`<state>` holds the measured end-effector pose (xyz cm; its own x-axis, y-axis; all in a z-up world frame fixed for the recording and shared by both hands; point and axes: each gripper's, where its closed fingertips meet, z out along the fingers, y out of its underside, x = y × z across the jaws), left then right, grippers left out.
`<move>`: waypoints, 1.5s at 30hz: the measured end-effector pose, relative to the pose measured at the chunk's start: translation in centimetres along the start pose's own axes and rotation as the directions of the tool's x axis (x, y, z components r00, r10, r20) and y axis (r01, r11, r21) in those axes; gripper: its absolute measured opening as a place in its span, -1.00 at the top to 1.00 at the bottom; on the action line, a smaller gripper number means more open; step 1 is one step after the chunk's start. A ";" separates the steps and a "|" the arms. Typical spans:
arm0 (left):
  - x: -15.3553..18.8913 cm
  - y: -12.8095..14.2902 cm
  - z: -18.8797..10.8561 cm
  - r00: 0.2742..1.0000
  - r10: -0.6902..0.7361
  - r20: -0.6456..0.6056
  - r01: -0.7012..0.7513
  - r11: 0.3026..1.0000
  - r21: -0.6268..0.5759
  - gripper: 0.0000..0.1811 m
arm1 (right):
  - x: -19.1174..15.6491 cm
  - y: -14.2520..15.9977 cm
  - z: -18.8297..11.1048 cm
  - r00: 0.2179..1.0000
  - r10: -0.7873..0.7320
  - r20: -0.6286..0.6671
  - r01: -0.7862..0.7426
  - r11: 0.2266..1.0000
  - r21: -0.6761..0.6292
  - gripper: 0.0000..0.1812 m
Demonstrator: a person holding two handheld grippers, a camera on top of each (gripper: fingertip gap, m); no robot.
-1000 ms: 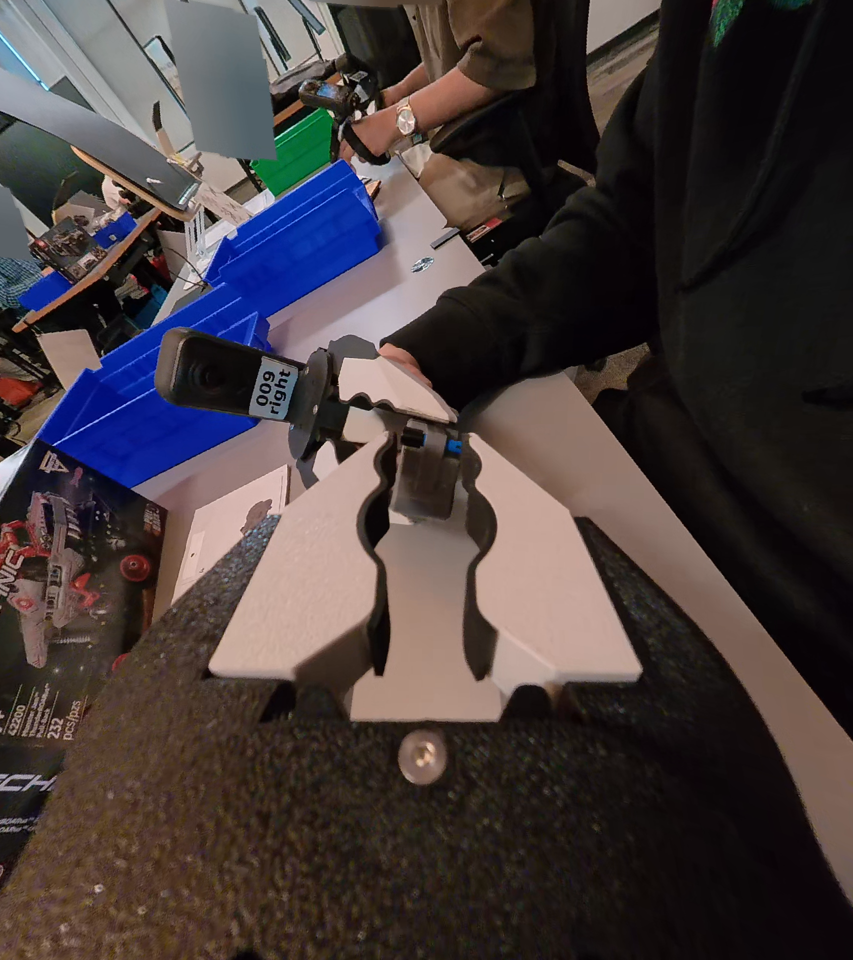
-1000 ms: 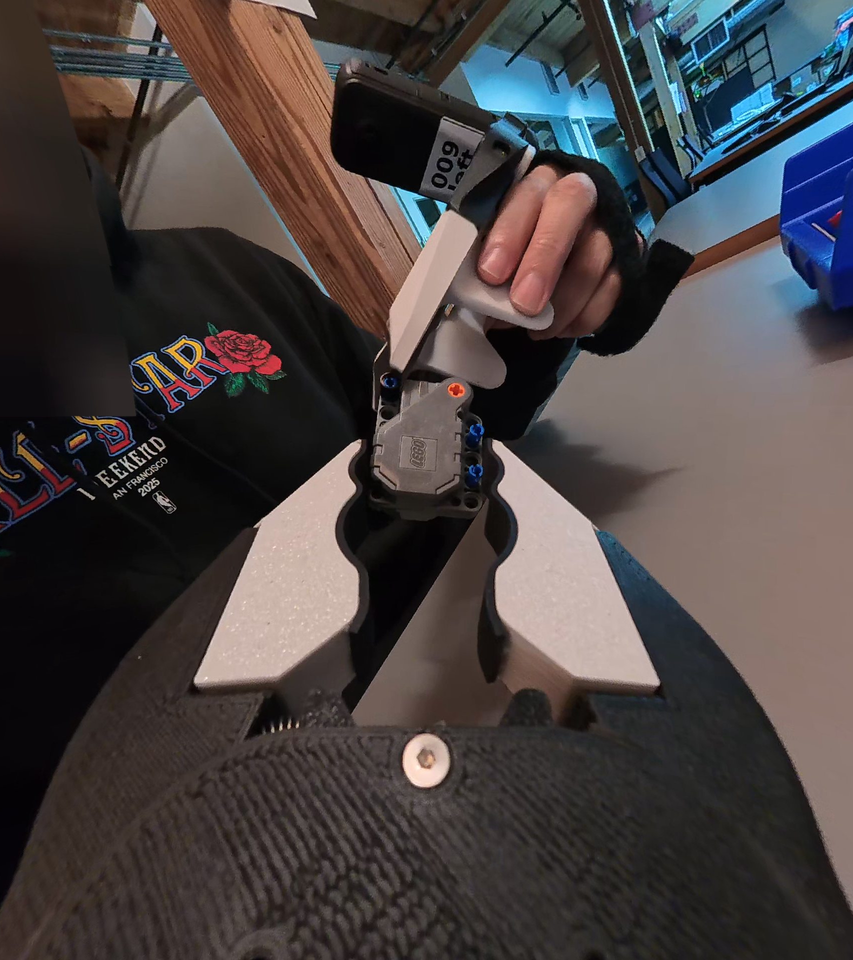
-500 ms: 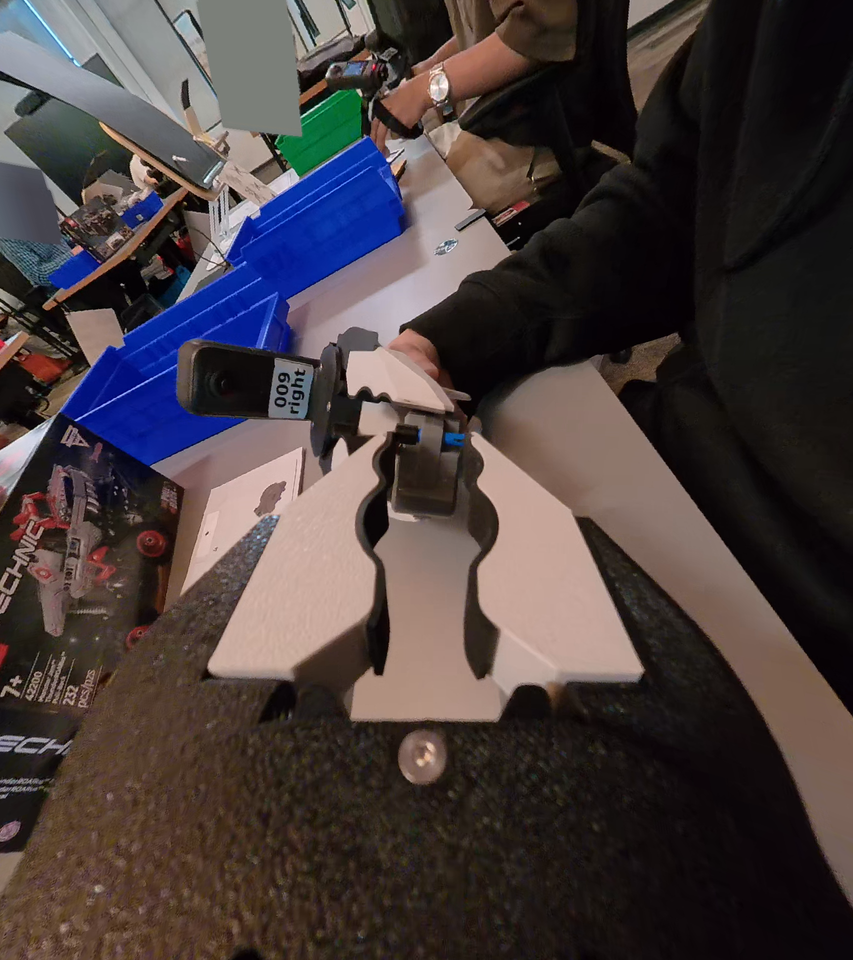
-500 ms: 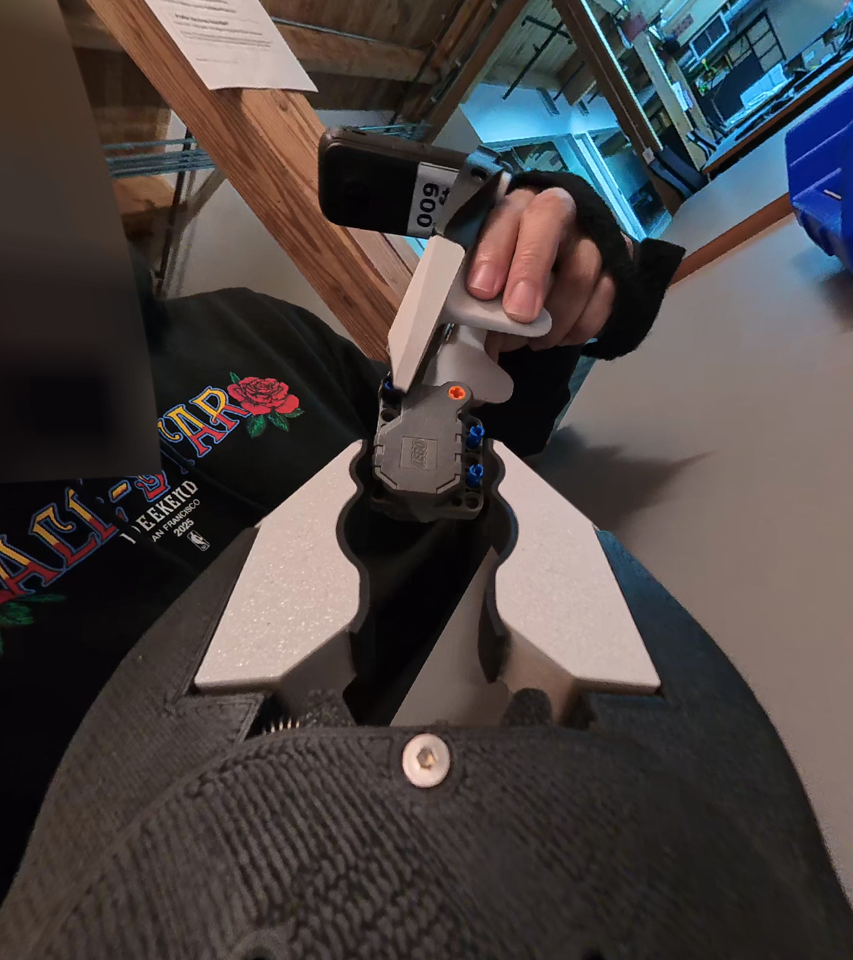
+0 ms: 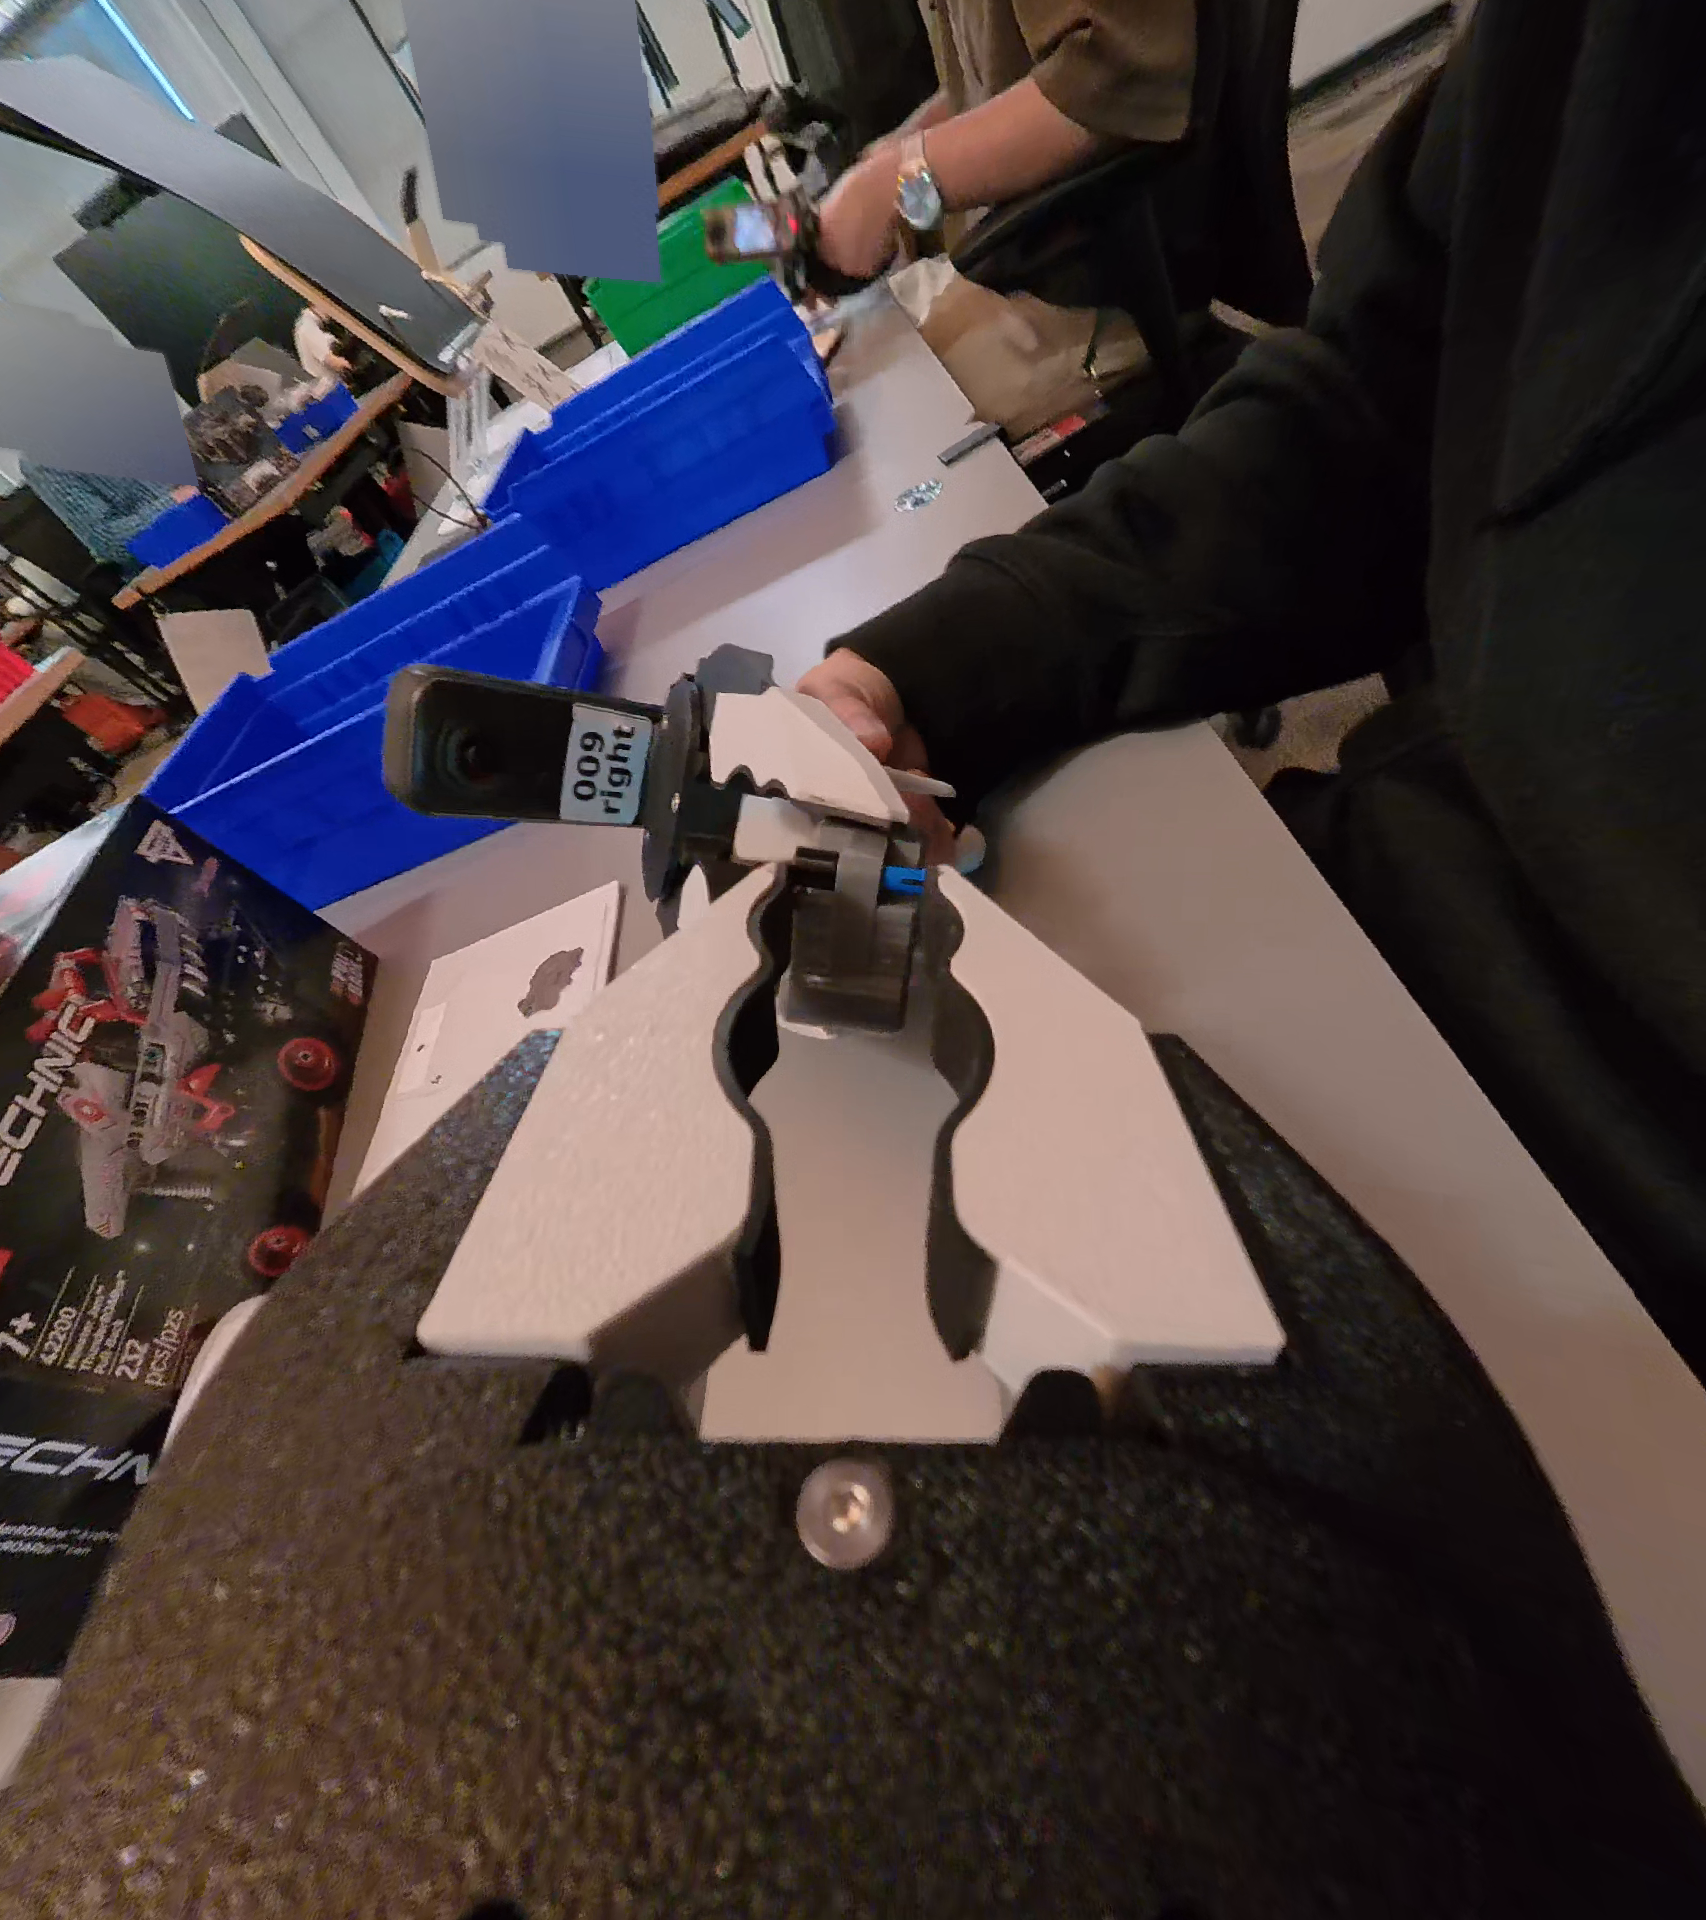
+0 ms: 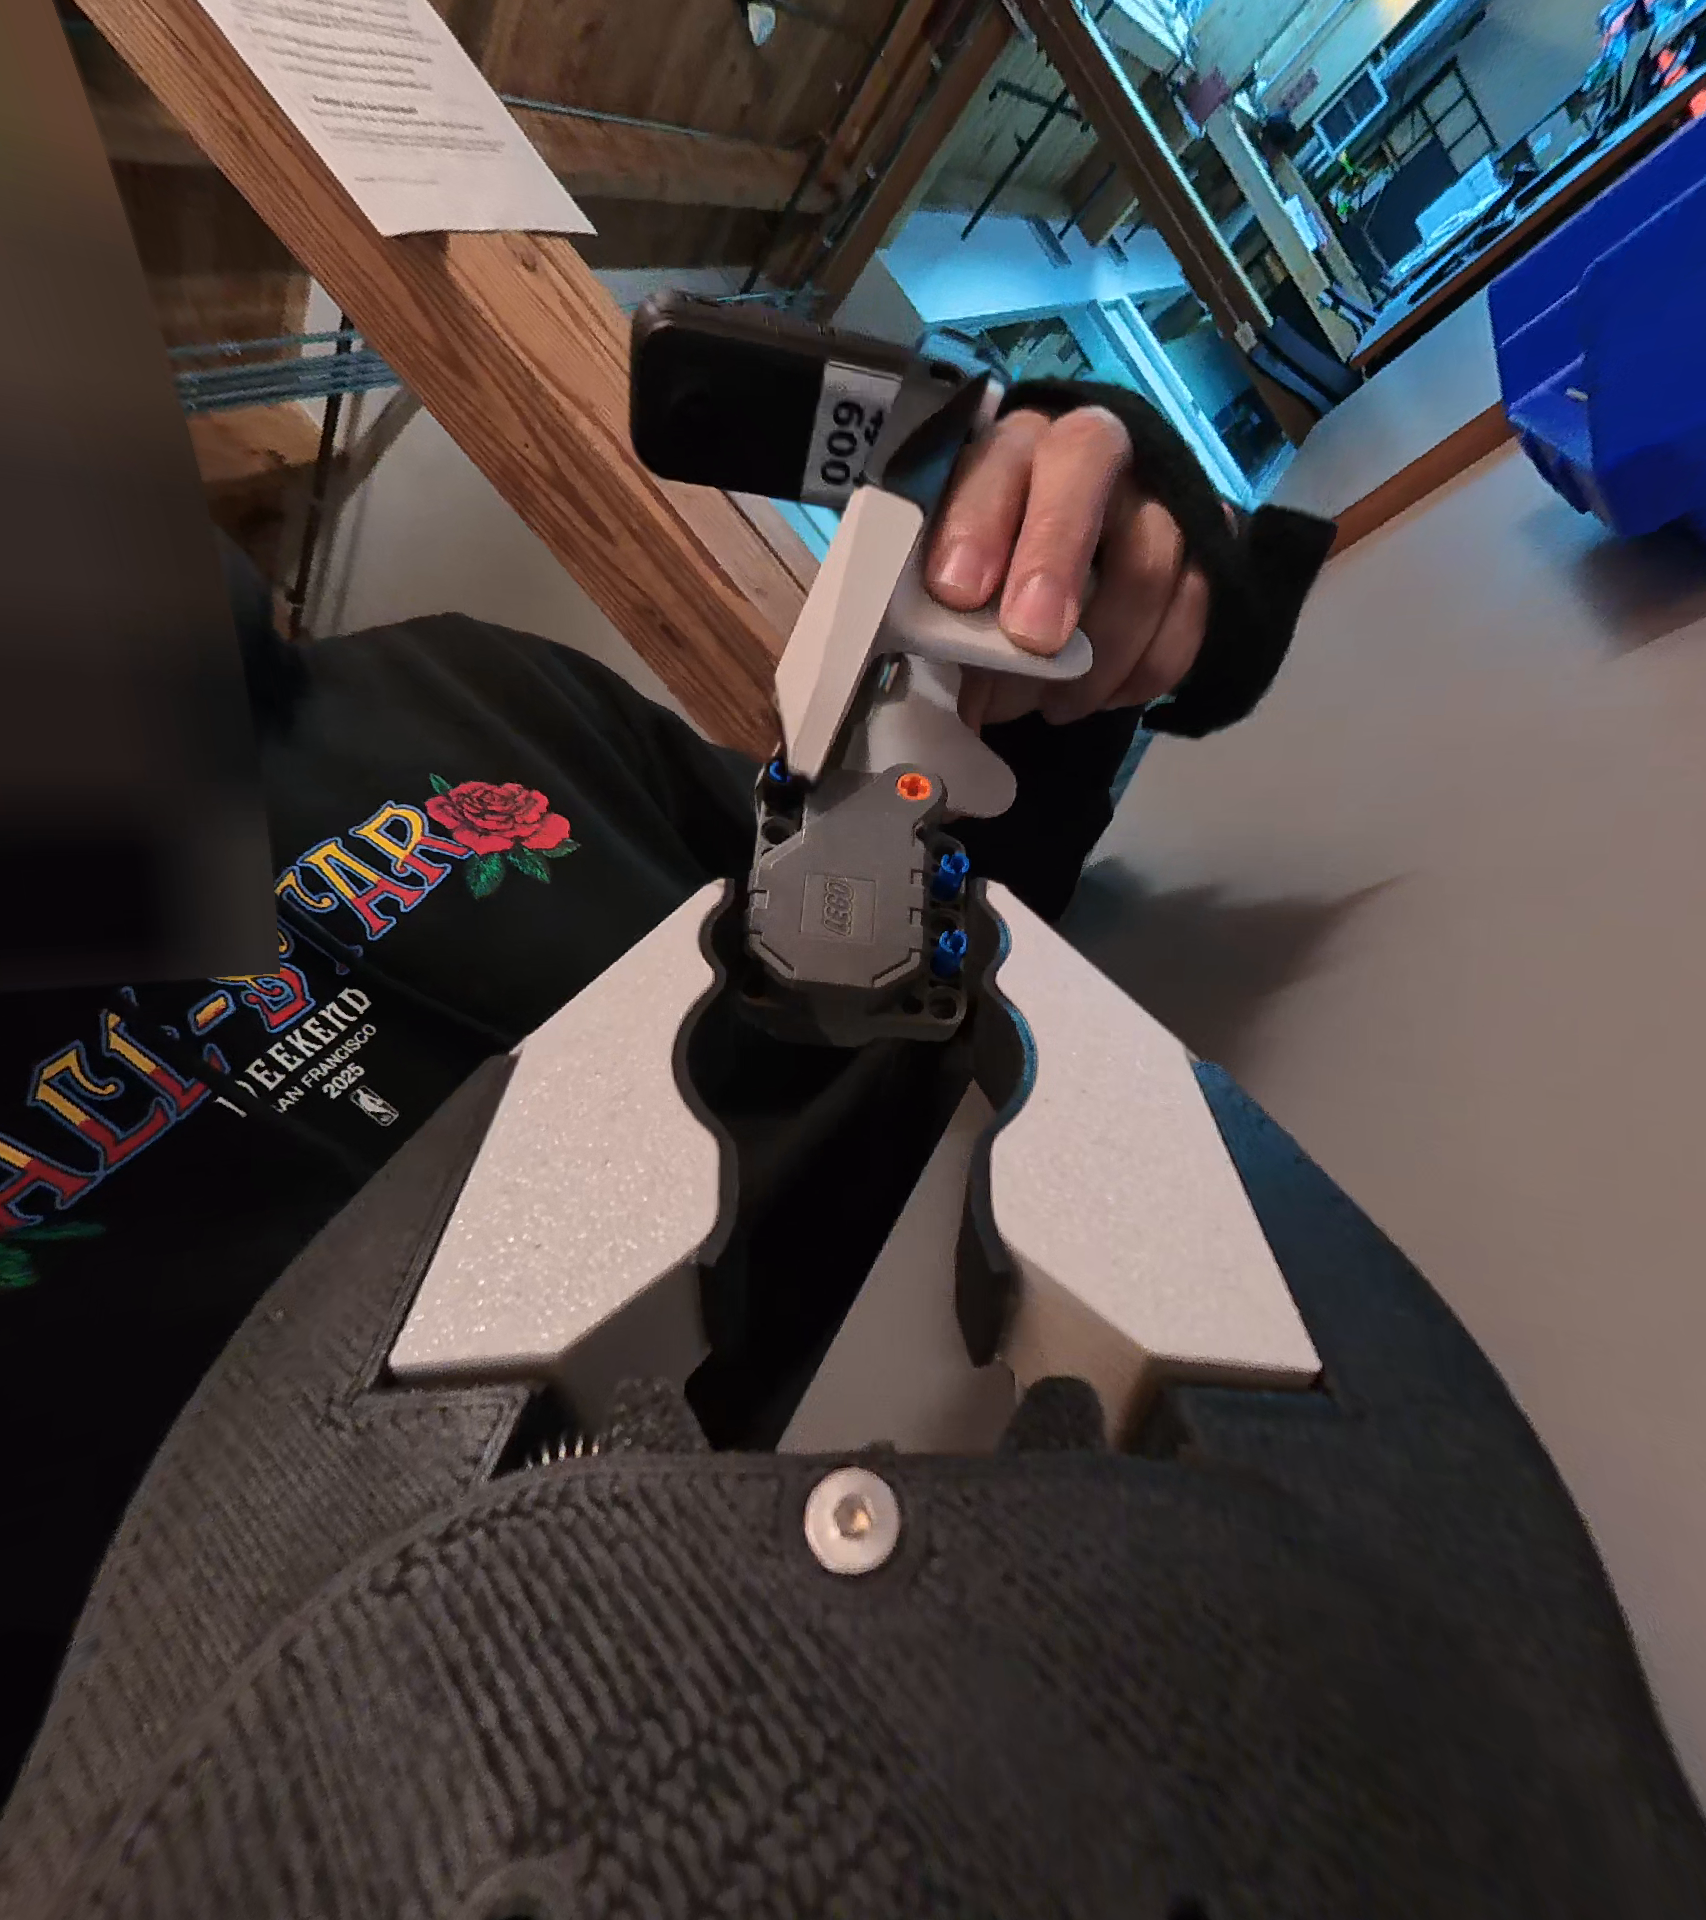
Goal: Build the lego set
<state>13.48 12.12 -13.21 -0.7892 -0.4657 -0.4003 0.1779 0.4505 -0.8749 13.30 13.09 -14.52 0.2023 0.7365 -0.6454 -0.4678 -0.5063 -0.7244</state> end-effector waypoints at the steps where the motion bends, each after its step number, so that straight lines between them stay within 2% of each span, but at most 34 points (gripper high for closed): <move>1: -0.2 0.1 0.0 1.000 0.004 0.016 -0.004 1.000 0.002 0.76 | 0.1 0.0 -0.1 1.000 -0.021 -0.016 0.021 1.000 -0.005 0.55; 3: -0.5 0.6 -0.2 0.999 0.006 0.048 -0.005 1.000 -0.017 0.65 | 0.6 0.1 -0.2 0.995 -0.079 -0.065 0.077 0.997 -0.019 0.54; 14: -0.9 1.2 -1.8 0.995 -0.049 0.091 0.049 0.999 0.002 0.54 | 0.8 -0.3 -0.5 0.992 -0.090 -0.089 0.090 0.996 -0.003 0.55; 19: -2.2 2.1 -3.2 0.979 -0.126 0.161 0.122 0.992 0.037 0.55 | 1.3 -0.7 -1.0 0.989 -0.083 -0.126 0.085 0.996 0.017 0.55; 22: -3.0 3.4 -3.6 0.963 -0.170 0.207 0.169 0.985 0.020 0.57 | 2.7 -0.6 -1.4 0.969 -0.109 -0.220 0.110 0.994 -0.007 0.55; 23: -3.5 4.4 -3.7 0.954 -0.182 0.239 0.190 0.982 -0.011 0.59 | 3.5 -0.9 -1.7 0.947 -0.134 -0.291 0.137 0.991 -0.011 0.55; 25: -4.8 7.3 -4.0 0.920 -0.221 0.325 0.267 0.958 -0.103 0.60 | 5.2 -1.7 -2.6 0.855 -0.237 -0.461 0.237 0.970 -0.060 0.55; 27: -6.0 10.8 -4.5 0.868 -0.261 0.422 0.369 0.908 -0.199 0.61 | 7.3 -1.7 -4.5 0.662 -0.388 -0.641 0.317 0.920 -0.230 0.55; 29: -6.6 13.2 -4.6 0.827 -0.289 0.482 0.441 0.865 -0.238 0.62 | 8.8 -0.8 -6.3 0.456 -0.556 -0.695 0.311 0.831 -0.461 0.55; 31: -7.0 14.8 -4.6 0.794 -0.304 0.526 0.484 0.840 -0.245 0.63 | 9.4 -0.4 -6.7 0.358 -0.622 -0.696 0.307 0.782 -0.542 0.55; 34: -7.0 16.2 -4.4 0.774 -0.327 0.542 0.526 0.808 -0.263 0.65 | 9.9 -0.2 -6.7 0.314 -0.648 -0.694 0.301 0.761 -0.574 0.55; 39: -7.0 16.1 -4.5 0.774 -0.329 0.541 0.524 0.812 -0.257 0.67 | 11.7 1.0 -7.6 0.258 -0.716 -0.649 0.199 0.697 -0.689 0.55; 45: -6.9 15.9 -4.5 0.782 -0.321 0.534 0.511 0.821 -0.256 0.68 | 12.4 1.6 -7.6 0.263 -0.731 -0.630 0.154 0.676 -0.720 0.55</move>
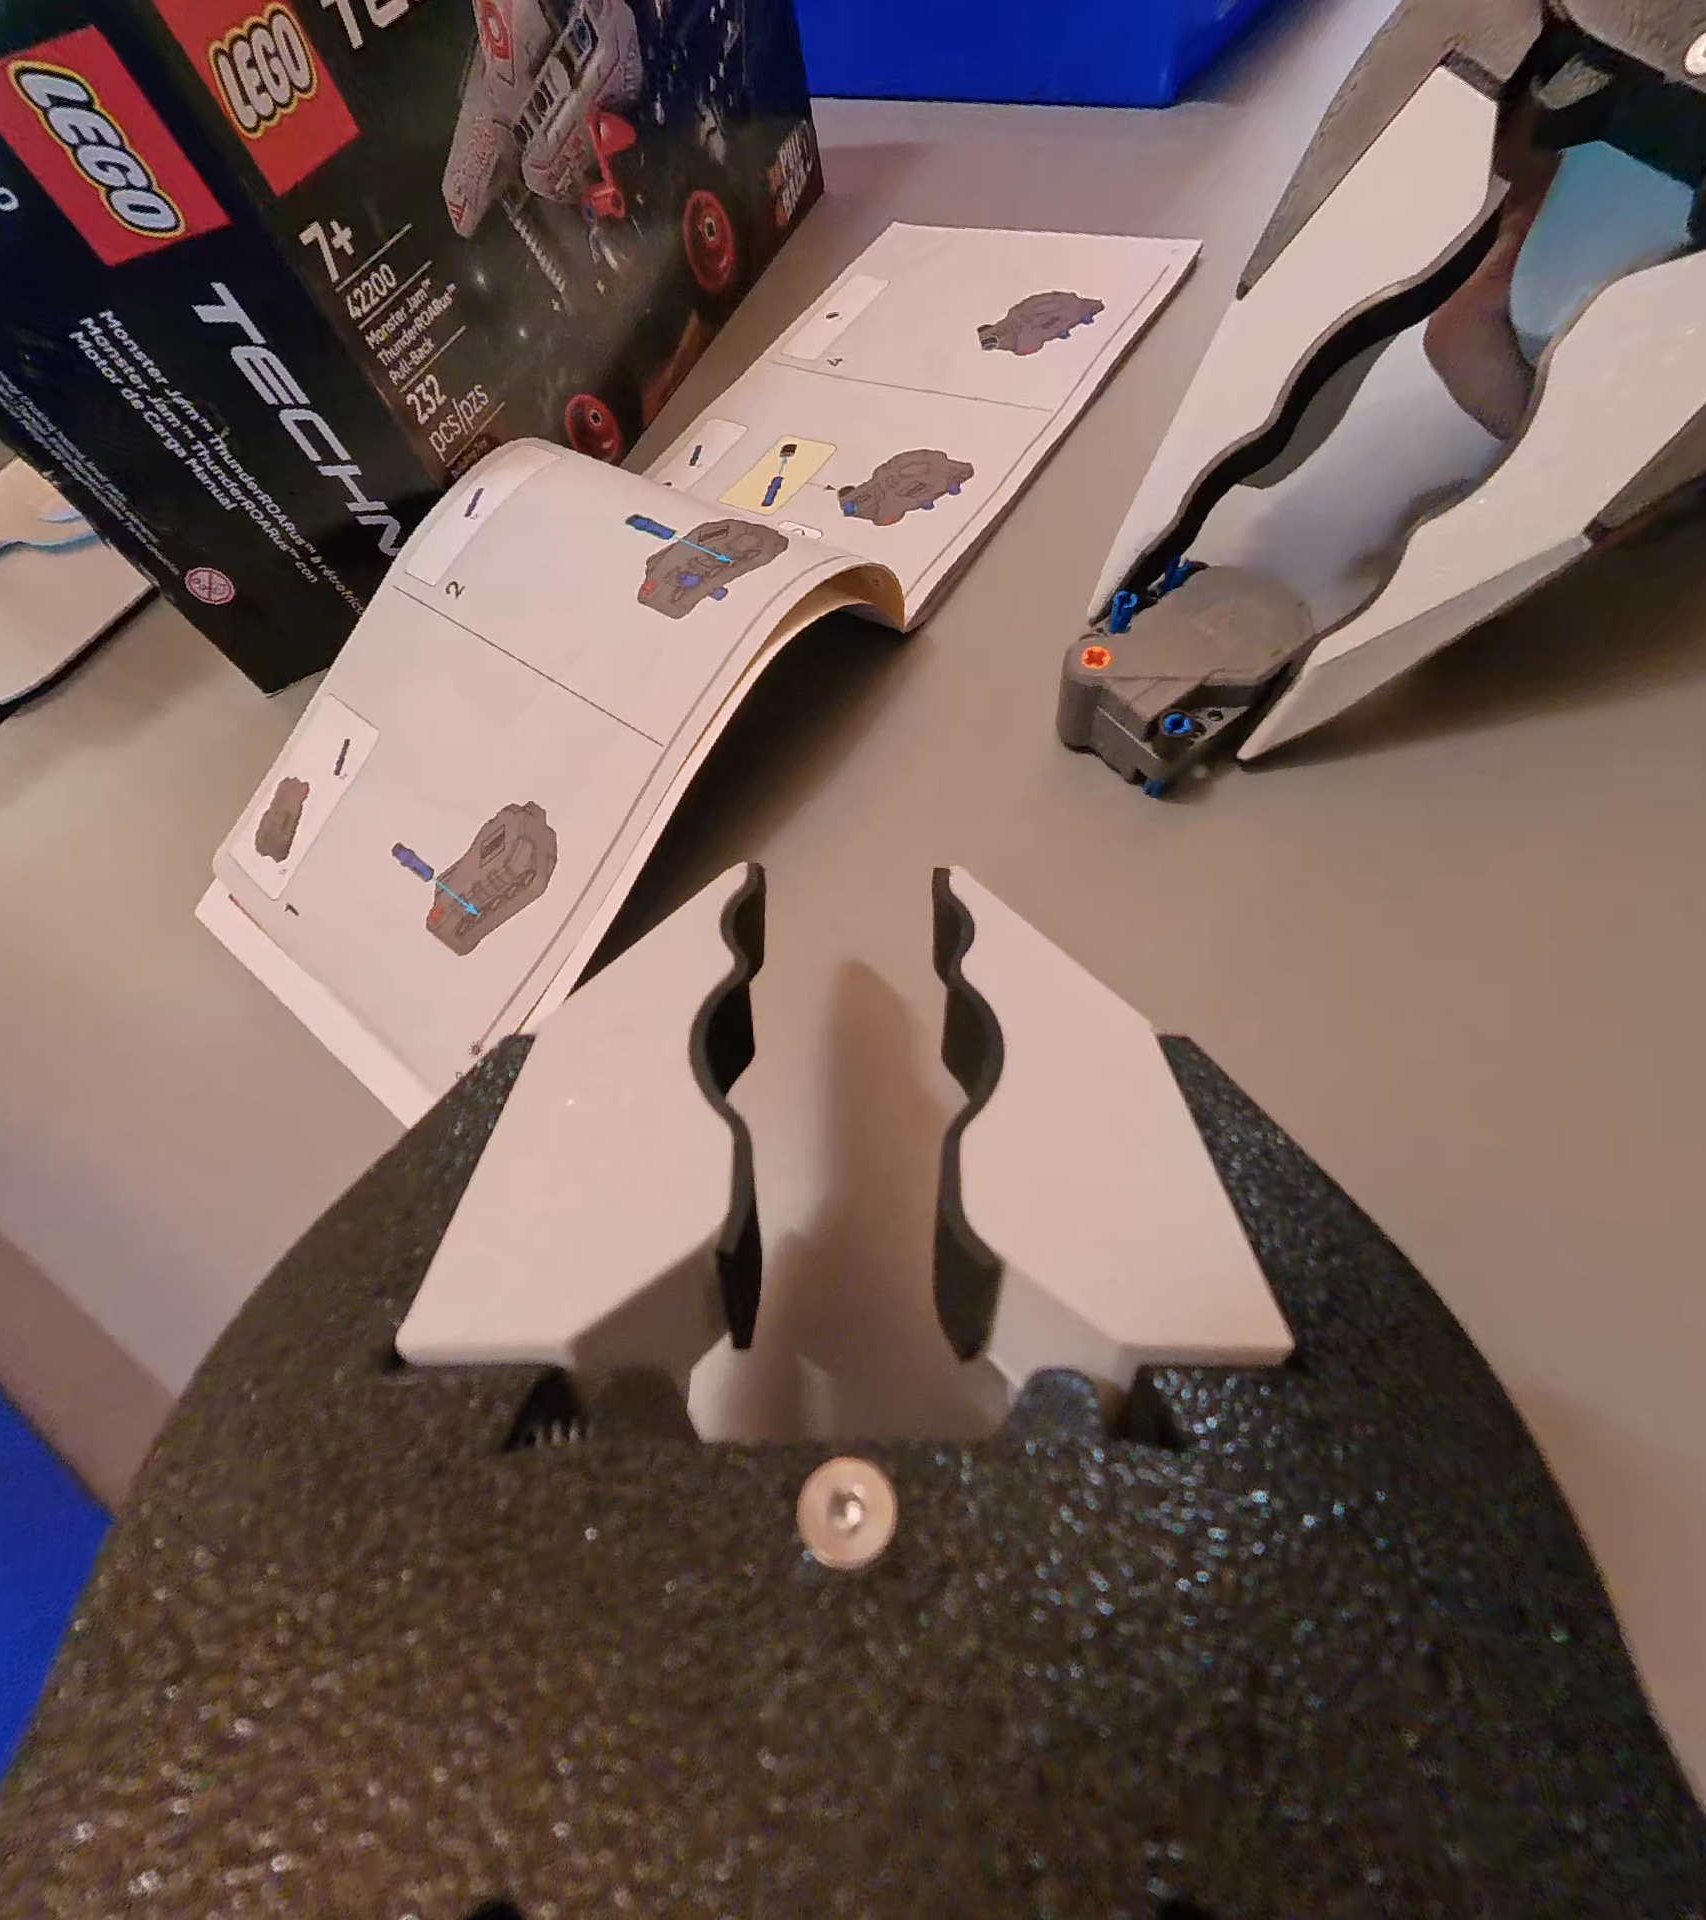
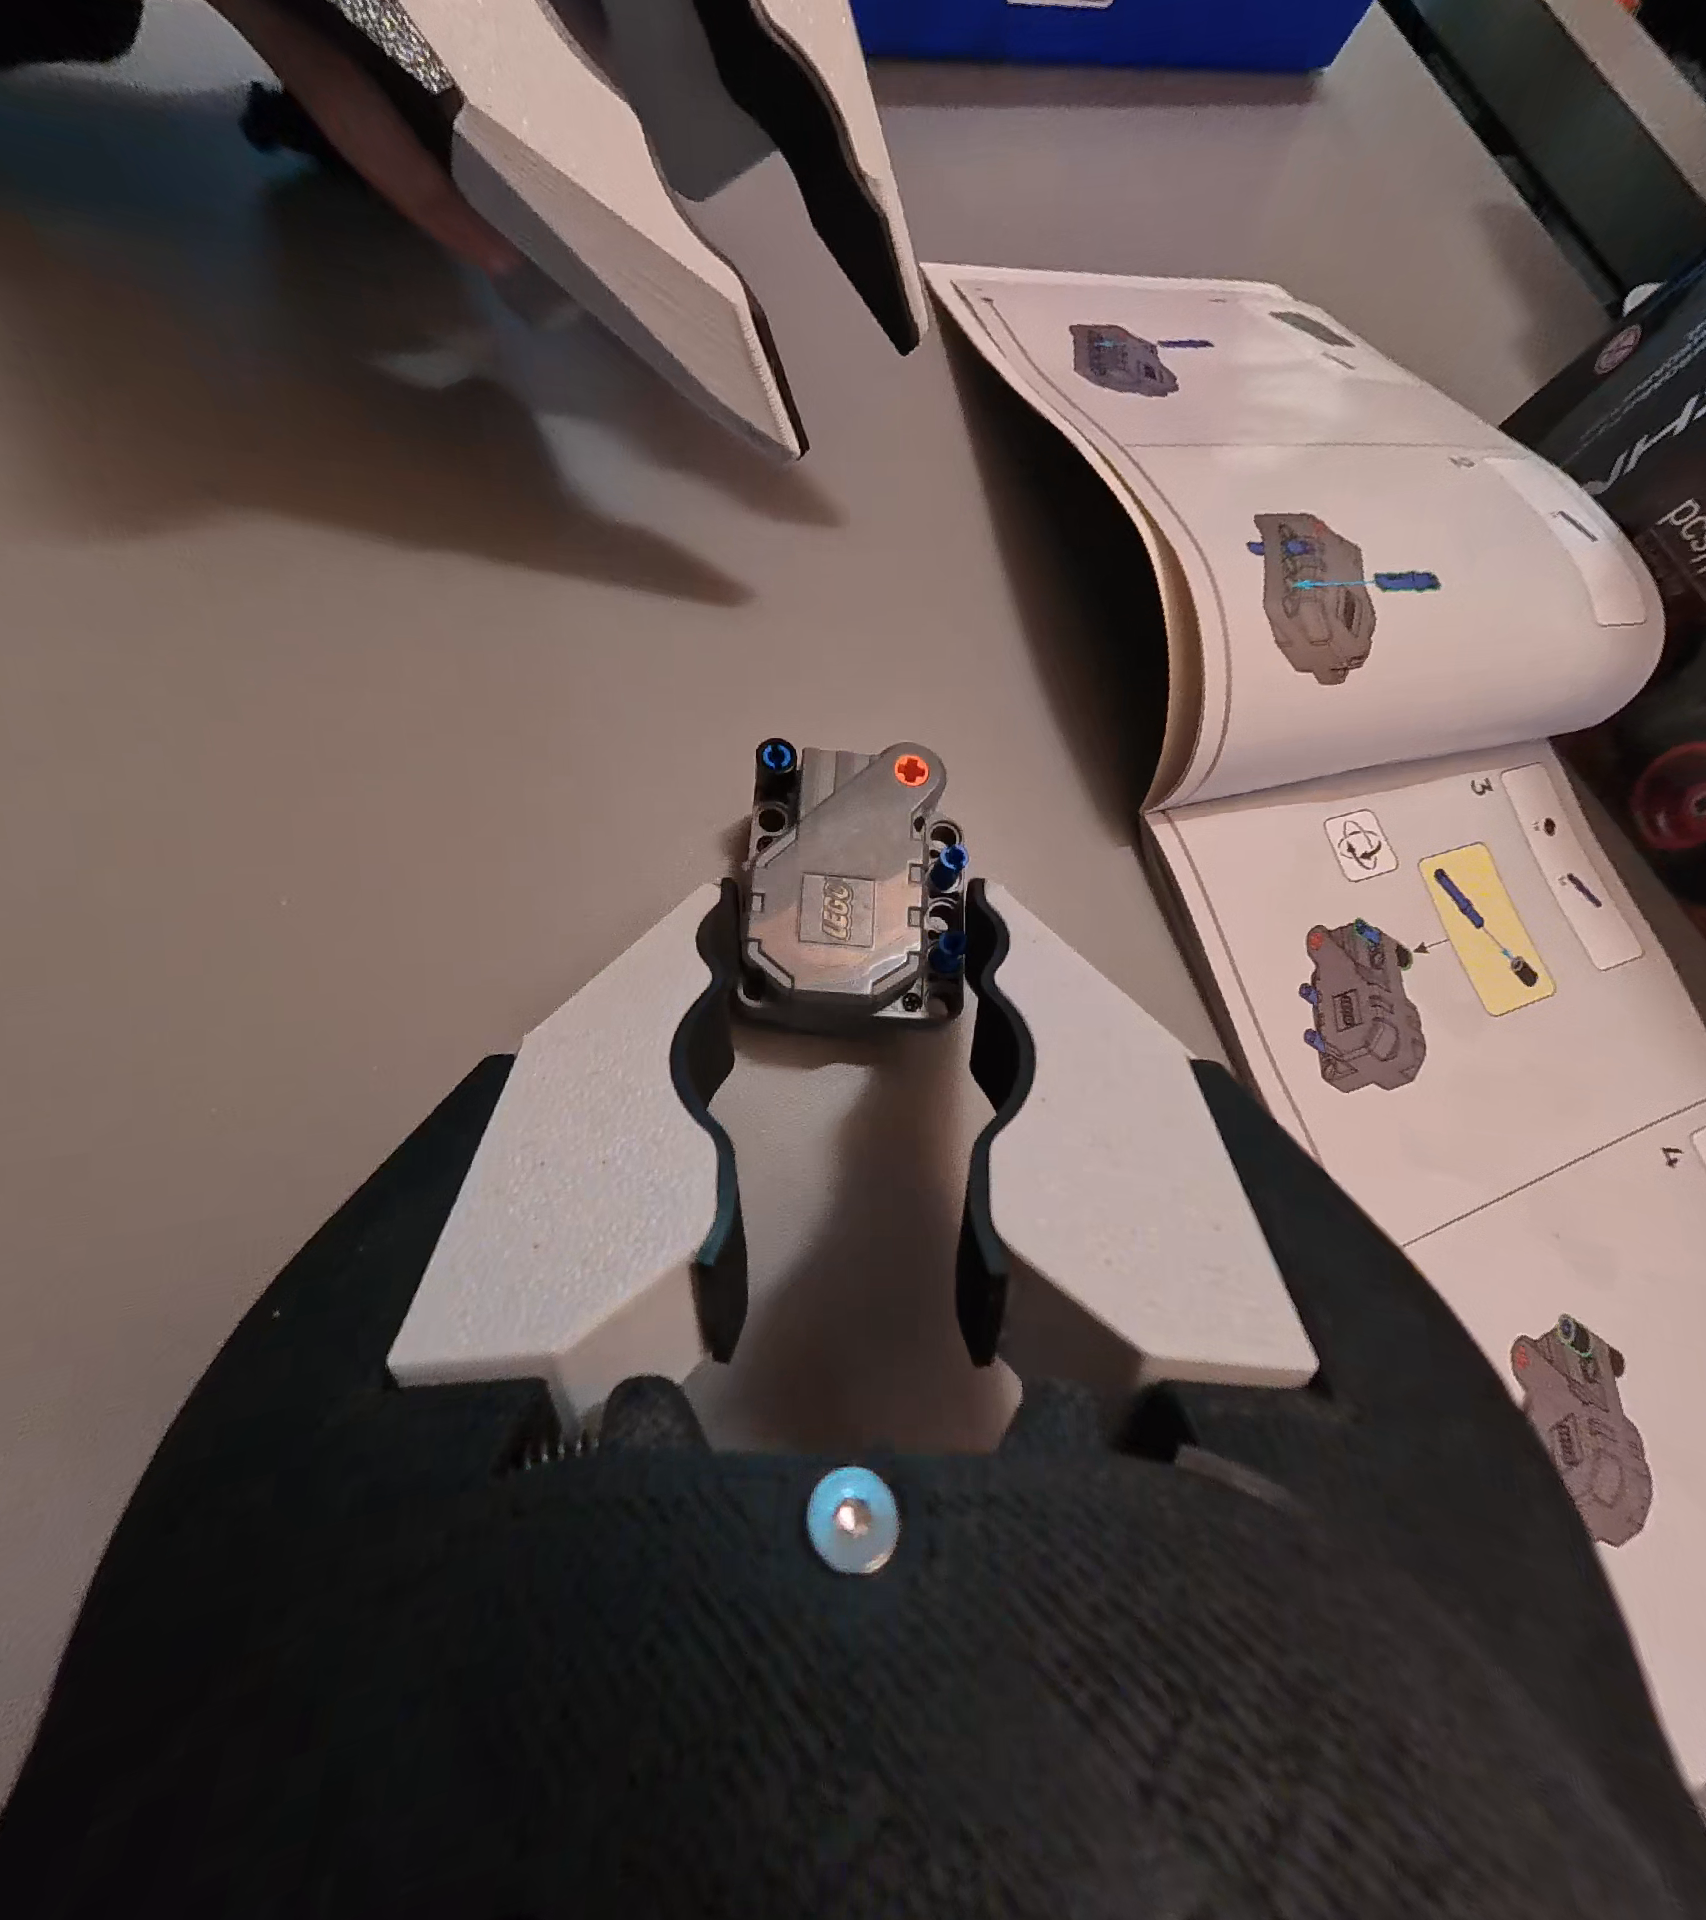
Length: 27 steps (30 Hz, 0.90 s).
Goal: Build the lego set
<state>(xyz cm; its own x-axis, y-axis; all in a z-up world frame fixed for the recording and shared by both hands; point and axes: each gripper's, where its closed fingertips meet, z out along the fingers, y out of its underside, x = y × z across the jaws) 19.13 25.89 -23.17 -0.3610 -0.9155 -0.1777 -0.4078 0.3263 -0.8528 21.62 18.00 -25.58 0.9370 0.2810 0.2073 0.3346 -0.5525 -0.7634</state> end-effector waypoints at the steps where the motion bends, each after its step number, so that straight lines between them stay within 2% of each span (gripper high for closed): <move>1: 0.1 0.0 0.0 1.000 0.005 -0.004 -0.005 1.000 0.001 0.68 | 0.0 0.0 0.0 1.000 -0.004 -0.004 0.004 1.000 0.000 0.55; 7: 0.1 0.1 0.1 1.000 0.023 0.011 -0.023 1.000 -0.008 0.69 | -0.2 0.1 0.0 1.000 -0.017 0.002 0.017 1.000 -0.004 0.53; 12: 0.1 0.4 0.3 1.000 0.024 0.012 -0.024 0.999 -0.028 0.69 | -0.2 0.0 -0.1 1.000 -0.019 0.000 0.019 1.000 0.009 0.42; 19: 0.0 0.4 0.3 1.000 0.006 0.005 -0.006 1.000 -0.024 0.70 | -0.2 0.3 -0.1 1.000 -0.013 0.015 0.013 1.000 -0.004 0.53; 27: 0.0 0.7 0.5 1.000 0.004 0.004 -0.004 0.999 -0.050 0.70 | -0.3 0.3 0.0 1.000 0.000 0.027 0.000 1.000 -0.006 0.53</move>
